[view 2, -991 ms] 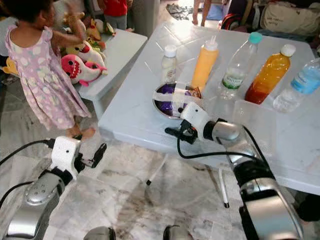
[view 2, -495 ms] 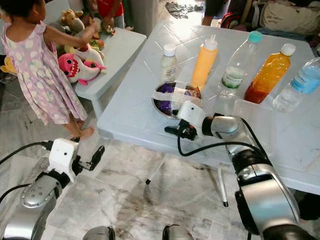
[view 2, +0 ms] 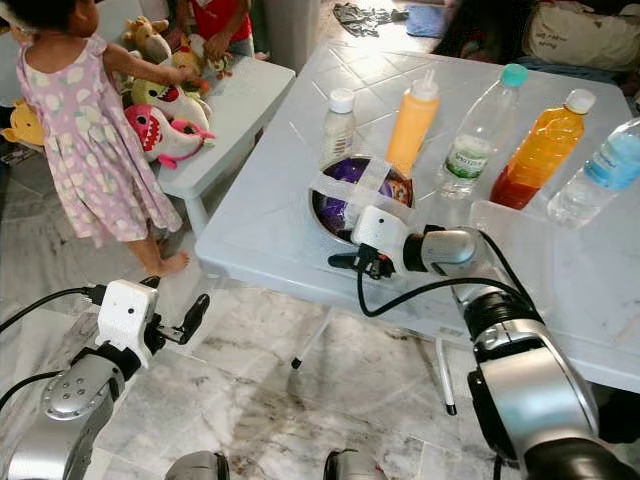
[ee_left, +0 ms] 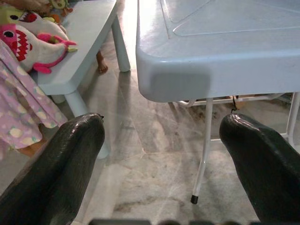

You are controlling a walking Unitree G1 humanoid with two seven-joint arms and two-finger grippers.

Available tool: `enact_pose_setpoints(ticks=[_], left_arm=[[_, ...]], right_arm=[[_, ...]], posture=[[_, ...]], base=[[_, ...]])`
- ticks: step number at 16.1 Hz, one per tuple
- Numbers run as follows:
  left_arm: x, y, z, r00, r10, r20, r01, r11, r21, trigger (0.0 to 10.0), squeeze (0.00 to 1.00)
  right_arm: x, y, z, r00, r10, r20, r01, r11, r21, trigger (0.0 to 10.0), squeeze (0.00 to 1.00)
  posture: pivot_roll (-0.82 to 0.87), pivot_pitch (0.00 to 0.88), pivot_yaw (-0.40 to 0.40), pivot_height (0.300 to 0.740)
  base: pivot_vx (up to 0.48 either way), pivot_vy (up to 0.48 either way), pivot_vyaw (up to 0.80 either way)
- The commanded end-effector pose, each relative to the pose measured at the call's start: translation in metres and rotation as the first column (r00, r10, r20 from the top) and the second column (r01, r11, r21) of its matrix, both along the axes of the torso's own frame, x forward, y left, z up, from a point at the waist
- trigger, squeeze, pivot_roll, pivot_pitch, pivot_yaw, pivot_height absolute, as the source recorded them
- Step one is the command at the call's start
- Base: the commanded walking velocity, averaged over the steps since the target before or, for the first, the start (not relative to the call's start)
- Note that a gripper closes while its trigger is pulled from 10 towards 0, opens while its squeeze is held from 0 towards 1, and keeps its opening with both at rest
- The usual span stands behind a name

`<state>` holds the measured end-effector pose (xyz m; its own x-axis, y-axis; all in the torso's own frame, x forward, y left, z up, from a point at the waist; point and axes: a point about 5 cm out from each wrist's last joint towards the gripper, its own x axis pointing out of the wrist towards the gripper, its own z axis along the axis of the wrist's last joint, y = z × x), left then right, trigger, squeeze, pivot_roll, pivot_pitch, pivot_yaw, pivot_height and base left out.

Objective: Restocking fridge

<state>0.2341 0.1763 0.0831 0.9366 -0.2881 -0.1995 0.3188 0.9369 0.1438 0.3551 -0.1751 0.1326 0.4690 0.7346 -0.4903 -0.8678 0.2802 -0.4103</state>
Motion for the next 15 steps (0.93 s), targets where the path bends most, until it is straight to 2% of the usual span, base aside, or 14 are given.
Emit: enact_pose_setpoints(ticks=[1, 4, 7, 10, 11, 12, 13, 15], left_arm=[[0.001, -0.002, 0.001, 1.0, -0.002, -0.001, 0.002, 1.0, 0.005, 10.0, 0.0], [0.003, -0.003, 0.001, 1.0, -0.006, -0.001, 0.006, 1.0, 0.004, 10.0, 0.0], [0.004, -0.003, 0.001, 1.0, -0.007, 0.0, 0.007, 1.0, 0.004, 10.0, 0.0], [0.004, -0.004, 0.0, 1.0, -0.01, -0.002, 0.01, 1.0, 0.001, 10.0, 0.0], [0.004, -0.005, 0.0, 1.0, -0.012, -0.003, 0.012, 1.0, 0.001, 10.0, 0.0], [0.004, -0.005, 0.0, 1.0, -0.012, -0.003, 0.012, 1.0, 0.001, 10.0, 0.0], [0.004, -0.005, 0.0, 1.0, -0.01, -0.004, 0.01, 1.0, 0.0, 10.0, 0.0], [0.003, -0.005, -0.001, 1.0, -0.009, -0.006, 0.009, 1.0, 0.0, 10.0, 0.0]], right_arm=[[-0.01, -0.009, -0.014, 0.996, 0.021, -0.083, -0.023, 0.999, -0.03, 0.0, 0.0], [-0.013, -0.004, -0.007, 0.993, 0.096, -0.07, -0.093, 0.995, 0.037, 0.0, 0.0], [-0.02, 0.0, -0.001, 0.984, 0.174, -0.034, -0.173, 0.984, 0.044, 0.0, 0.0], [-0.022, 0.001, 0.008, 0.98, 0.199, 0.01, -0.2, 0.978, 0.059, 0.0, 0.0], [-0.024, -0.002, 0.008, 0.98, 0.197, -0.016, -0.196, 0.979, 0.06, 10.0, 0.0], [-0.025, -0.004, 0.007, 0.981, 0.192, -0.04, -0.189, 0.98, 0.053, 10.0, 1.0], [-0.027, -0.01, 0.001, 0.981, 0.186, -0.049, -0.187, 0.982, -0.014, 10.0, 1.0], [-0.028, -0.015, -0.007, 0.982, 0.174, -0.069, -0.179, 0.98, -0.086, 10.0, 1.0]], posture=[[0.09, 0.119, -0.024, 0.74], [0.09, 0.115, -0.022, 0.74], [0.09, 0.11, -0.023, 0.74], [0.08, 0.107, -0.022, 0.74], [0.08, 0.106, -0.022, 0.74], [0.08, 0.105, -0.024, 0.74], [0.08, 0.106, -0.025, 0.74], [0.08, 0.107, -0.026, 0.74]], base=[[0.0, 0.0, 0.0], [0.0, 0.0, 0.0], [0.0, 0.0, 0.0], [0.0, 0.0, 0.0], [0.0, 0.0, 0.0], [0.0, 0.0, 0.0], [0.0, 0.0, 0.0], [0.0, 0.0, 0.0]])
